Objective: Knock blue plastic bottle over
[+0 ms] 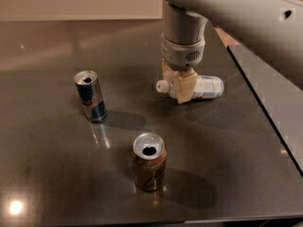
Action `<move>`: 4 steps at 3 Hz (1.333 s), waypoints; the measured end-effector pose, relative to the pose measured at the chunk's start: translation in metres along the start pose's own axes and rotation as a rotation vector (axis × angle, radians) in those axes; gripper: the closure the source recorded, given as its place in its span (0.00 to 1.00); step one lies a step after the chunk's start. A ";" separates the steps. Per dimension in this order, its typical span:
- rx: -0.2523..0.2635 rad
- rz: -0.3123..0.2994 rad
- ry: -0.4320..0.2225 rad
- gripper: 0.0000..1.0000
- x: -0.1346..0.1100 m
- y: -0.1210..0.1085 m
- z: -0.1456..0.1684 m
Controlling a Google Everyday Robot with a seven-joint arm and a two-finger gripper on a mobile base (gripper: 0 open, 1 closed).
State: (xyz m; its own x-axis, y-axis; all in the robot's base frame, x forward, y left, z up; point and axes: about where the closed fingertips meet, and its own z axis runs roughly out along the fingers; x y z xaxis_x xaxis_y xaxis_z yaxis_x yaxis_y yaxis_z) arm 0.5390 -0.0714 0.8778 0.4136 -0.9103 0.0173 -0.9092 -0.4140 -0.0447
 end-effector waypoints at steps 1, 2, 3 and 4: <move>-0.022 -0.007 0.023 0.36 0.003 -0.001 0.010; -0.036 -0.008 0.030 0.13 0.004 0.000 0.015; -0.051 -0.001 0.020 0.00 0.005 0.000 0.020; -0.051 -0.001 0.020 0.00 0.005 0.000 0.020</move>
Offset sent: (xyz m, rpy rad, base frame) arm -0.0103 -0.0130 -0.0216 -0.0902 0.0851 0.0048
